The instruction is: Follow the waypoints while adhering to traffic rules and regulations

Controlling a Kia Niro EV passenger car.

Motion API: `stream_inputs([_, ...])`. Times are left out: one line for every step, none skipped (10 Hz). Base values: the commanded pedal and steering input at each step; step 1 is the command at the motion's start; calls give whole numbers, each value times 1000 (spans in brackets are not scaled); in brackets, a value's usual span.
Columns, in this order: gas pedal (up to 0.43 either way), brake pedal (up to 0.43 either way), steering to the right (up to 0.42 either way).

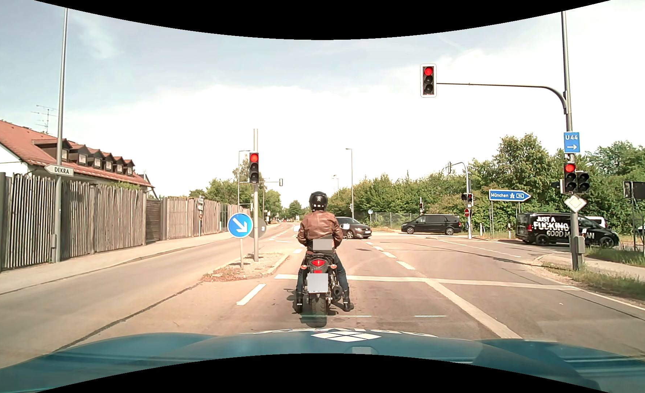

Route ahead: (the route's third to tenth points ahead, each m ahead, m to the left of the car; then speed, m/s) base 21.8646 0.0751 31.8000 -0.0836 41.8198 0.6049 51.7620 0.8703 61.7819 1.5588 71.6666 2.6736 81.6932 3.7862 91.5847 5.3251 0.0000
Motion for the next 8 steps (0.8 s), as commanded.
stream_inputs([0,323,-9])
stream_inputs([0,323,-9])
stream_inputs([0,323,-9])
stream_inputs([0,323,-9])
stream_inputs([0,323,-9])
stream_inputs([0,323,-9])
stream_inputs([0,323,-9])
stream_inputs([0,323,-9])
